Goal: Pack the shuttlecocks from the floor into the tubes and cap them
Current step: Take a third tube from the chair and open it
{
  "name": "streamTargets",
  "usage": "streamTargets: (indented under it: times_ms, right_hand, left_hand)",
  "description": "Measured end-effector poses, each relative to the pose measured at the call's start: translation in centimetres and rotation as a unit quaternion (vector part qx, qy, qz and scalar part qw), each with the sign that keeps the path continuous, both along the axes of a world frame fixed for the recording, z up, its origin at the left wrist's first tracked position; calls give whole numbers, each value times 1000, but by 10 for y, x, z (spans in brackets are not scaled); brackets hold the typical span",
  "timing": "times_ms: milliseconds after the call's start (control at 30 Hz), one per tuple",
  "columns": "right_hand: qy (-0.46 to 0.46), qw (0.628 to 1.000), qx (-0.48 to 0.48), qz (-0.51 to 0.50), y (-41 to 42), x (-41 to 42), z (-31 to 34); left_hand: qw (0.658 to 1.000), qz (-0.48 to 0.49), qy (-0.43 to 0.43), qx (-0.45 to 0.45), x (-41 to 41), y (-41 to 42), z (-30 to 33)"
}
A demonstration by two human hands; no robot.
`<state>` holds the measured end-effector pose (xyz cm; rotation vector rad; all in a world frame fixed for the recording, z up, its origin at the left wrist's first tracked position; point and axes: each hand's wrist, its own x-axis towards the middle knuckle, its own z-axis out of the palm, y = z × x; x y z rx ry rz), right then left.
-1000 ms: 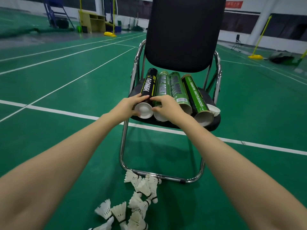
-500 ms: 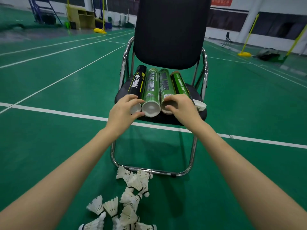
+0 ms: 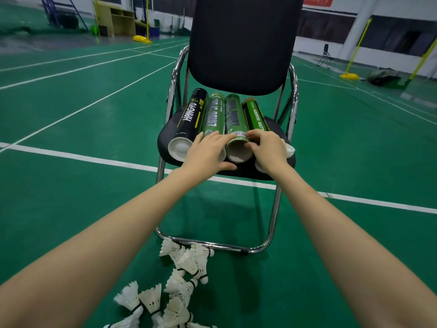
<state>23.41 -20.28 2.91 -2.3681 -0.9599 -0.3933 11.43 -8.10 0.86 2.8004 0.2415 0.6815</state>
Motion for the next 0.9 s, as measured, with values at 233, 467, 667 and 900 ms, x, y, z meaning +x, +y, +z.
streamTargets:
  times_ms: [233,467,667,900]
  right_hand:
    - [-27,999,10,19,-4,-1,2]
    - [-1,993,115,20,-24,-24,26]
    - [101,956,266,71,-53,-62,64]
    - [163,897,399,100,-99,-91,94]
  left_hand:
    - [999,8,-10,-44,-1,-1,1]
    - [994,7,-56,-90,-5,-9,3]
    - [947,-86,-236,-200,-6,-41,37]
    - [923,-169,-285,-193,-17,-80,78]
